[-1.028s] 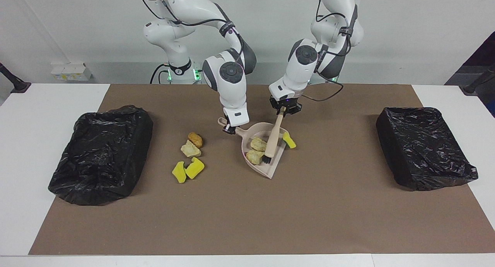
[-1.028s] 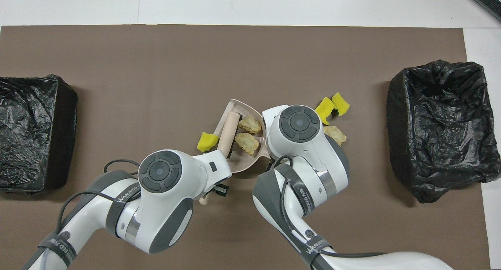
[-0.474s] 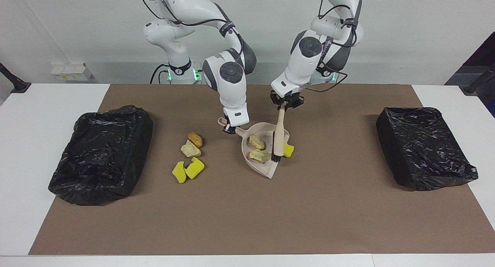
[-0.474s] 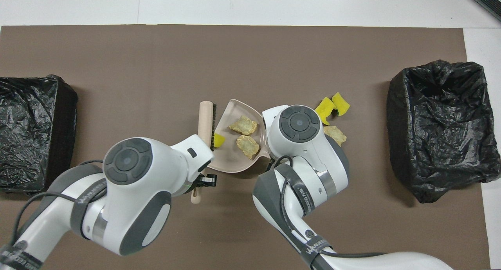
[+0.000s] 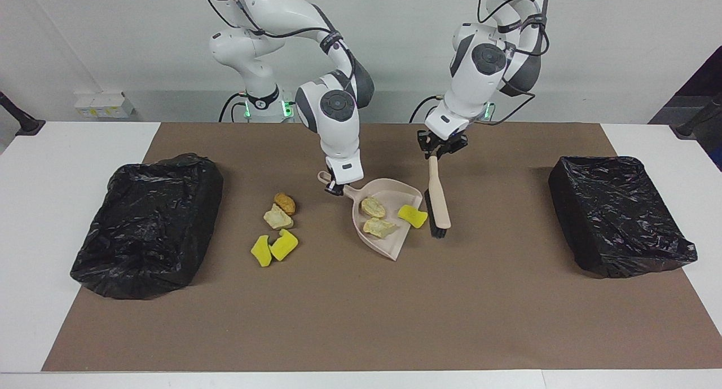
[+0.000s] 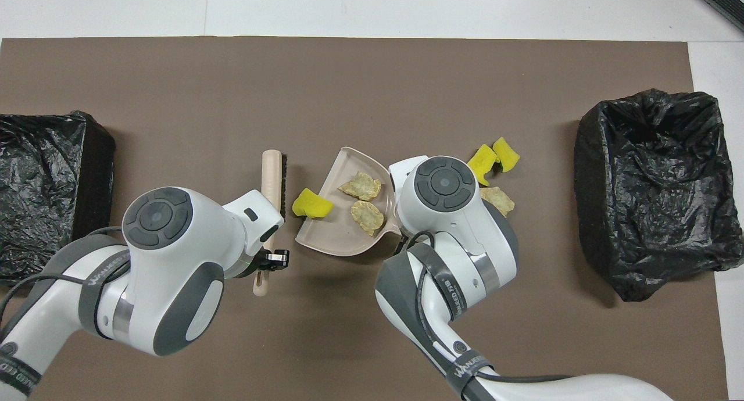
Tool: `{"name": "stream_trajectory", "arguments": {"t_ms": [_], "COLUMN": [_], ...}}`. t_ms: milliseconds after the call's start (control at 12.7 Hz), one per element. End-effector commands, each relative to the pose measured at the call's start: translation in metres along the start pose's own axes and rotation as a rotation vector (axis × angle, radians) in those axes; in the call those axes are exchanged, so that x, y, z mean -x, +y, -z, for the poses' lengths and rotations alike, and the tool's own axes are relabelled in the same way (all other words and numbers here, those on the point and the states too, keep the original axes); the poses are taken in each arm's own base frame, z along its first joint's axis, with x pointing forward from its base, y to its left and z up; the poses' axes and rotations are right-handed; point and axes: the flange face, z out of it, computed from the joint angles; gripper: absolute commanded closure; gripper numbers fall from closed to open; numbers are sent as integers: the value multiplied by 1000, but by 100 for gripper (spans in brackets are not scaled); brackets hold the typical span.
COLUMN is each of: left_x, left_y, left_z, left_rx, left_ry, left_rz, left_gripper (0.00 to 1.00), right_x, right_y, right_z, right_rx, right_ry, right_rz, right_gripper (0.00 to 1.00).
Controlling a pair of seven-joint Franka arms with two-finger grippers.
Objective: Sweep and dump trash in bin
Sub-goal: 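Sweep the debris into the dustpan with the brush in the left gripper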
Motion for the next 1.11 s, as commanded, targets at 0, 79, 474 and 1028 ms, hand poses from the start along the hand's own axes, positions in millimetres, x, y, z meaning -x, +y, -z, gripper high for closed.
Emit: {"name": "stream_trajectory", "arguments": {"t_ms": [0,79,474,1028], "left_x": [1,4,34,46], "left_y": [-15,-10,59,55], "left_z": [-24,-25,-25,27], "left_rx": [-20,-24,-36,-51], "left_ry": [-10,-19,-19,-49], "left_rz": [-77,-97,-246,-48], "left_gripper": [100,100,100,100], "right_x": [-1,-1,-1,0], "right_y": [-1,-1,-1,-1], "right_z": [-4,-4,-4,-6], "right_rx": [25,25,25,22], "right_ry": [15,14,14,10], "right_rz": [-8,-8,-8,-7], "right_gripper": [100,100,100,100]}}
